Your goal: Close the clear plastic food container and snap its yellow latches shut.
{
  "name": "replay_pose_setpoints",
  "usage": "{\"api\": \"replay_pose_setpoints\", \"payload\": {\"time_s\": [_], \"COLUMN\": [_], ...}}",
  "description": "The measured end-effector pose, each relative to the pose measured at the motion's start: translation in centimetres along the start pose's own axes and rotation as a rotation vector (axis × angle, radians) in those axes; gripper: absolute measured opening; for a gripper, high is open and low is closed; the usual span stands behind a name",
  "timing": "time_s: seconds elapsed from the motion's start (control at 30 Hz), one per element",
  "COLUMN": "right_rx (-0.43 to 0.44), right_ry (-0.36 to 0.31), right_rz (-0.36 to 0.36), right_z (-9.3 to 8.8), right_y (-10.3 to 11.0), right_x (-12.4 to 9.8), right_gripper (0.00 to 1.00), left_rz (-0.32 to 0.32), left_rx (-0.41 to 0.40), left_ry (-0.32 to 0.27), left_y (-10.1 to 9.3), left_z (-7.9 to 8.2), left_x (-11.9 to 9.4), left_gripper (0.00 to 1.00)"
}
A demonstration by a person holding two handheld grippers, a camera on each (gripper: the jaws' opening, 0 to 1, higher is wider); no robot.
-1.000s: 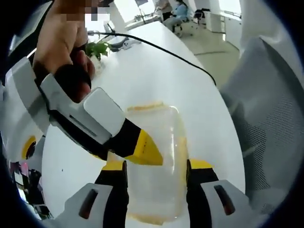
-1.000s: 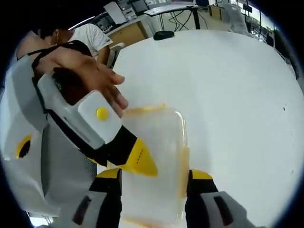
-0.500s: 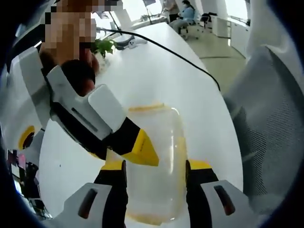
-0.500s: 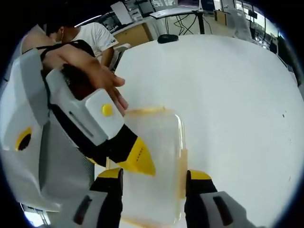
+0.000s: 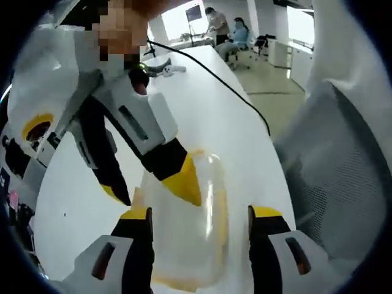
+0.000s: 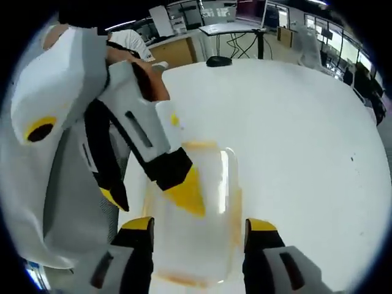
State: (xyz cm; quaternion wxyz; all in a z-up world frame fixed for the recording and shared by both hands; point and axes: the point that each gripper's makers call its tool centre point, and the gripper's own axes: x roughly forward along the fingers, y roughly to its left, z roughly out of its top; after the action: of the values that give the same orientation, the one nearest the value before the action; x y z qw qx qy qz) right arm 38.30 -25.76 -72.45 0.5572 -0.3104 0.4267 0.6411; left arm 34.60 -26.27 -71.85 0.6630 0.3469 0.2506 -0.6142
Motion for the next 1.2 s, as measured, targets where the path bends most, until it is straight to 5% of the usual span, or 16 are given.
{"api": "replay_pose_setpoints", "payload": {"time_s": [0.33,0.6,0.7,1.2], "right_rx": [0.021,0.087,0.119,0.184], "right_ry": [-0.102,-0.239,-0.286,-0.333], "right_rz": [-0.129,-0.237,-0.271,-0.333], "right_z": [-0.8,-0.9,-1.0,-4.2], "right_y": [0.8,1.4,1.5,2.4], "right_x": [-1.8,-2.7,-2.9,-1.4], "right_gripper": [0.66,0.90,0.99,0.99], "left_rz": [-0.016,-0.003,0.026,0.036], "left_rx": [-0.138,-0.233,-0.265,-0.283], "left_ry": [-0.057,-0.105,-0.130,-0.125], "left_y": [1.1,2.5,3.4,3.5], "left_z": [-0.3,-0.8,-1.4,-4.5], "left_x": [-1.8,-3.1,-3.6,-3.2], "left_gripper": [0.77,0.98,0.99,0.99]}}
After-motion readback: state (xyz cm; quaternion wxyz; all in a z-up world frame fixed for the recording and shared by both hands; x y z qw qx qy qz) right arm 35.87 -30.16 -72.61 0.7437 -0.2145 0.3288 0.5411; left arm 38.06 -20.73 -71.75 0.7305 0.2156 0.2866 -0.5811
